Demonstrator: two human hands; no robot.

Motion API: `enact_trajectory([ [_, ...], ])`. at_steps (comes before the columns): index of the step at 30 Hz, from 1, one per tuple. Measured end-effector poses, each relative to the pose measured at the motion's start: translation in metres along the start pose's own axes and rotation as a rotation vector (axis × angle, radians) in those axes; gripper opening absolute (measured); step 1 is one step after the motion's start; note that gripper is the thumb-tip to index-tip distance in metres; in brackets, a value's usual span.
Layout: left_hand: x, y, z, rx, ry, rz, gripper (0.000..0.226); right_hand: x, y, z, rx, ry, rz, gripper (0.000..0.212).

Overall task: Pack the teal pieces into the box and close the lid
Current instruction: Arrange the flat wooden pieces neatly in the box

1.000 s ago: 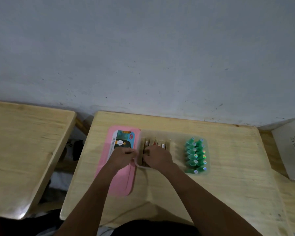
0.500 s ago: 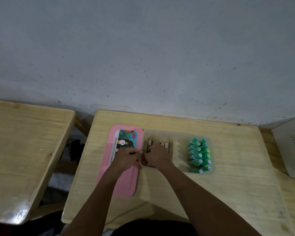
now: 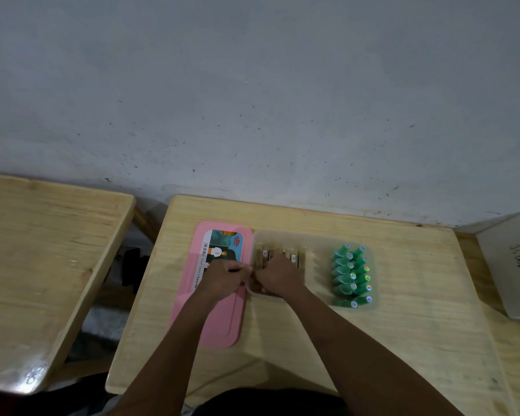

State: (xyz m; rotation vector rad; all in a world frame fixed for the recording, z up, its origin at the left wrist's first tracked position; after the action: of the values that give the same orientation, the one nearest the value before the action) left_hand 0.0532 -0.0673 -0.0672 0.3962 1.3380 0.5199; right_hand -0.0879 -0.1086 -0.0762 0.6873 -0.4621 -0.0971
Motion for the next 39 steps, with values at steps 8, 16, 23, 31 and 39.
enact_trajectory([
  [8,0.001,0.001,-0.001,-0.013,0.021,-0.010,0.016,-0.002,0.007,0.005,-0.081,-0.016,-0.026,0.032],
  [16,0.005,0.001,0.000,0.003,0.051,-0.002,0.010,-0.017,0.002,0.000,-0.079,-0.165,0.032,0.043],
  [23,0.003,0.003,-0.002,-0.015,0.029,-0.003,0.019,-0.021,0.016,0.011,-0.073,-0.446,0.069,0.021],
  [31,0.005,0.002,-0.002,-0.014,0.053,0.005,0.020,-0.023,0.019,0.023,-0.270,-0.429,0.110,0.026],
  [39,0.009,0.001,-0.002,-0.012,0.085,0.017,0.022,-0.020,0.025,0.028,-0.346,-0.341,0.132,0.029],
])
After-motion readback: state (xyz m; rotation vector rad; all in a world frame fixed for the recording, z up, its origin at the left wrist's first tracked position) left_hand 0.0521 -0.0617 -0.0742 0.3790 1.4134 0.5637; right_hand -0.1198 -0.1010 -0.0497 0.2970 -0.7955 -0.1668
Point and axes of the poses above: each hand's wrist, its own y-axis away from the middle knuckle, its own z-axis out of the back of the hand, x = y × z, the point moved 6 cm from there along -y, towards the middle knuckle, and after that the axes turned 9 degrees about y, right-handed, at the moved point
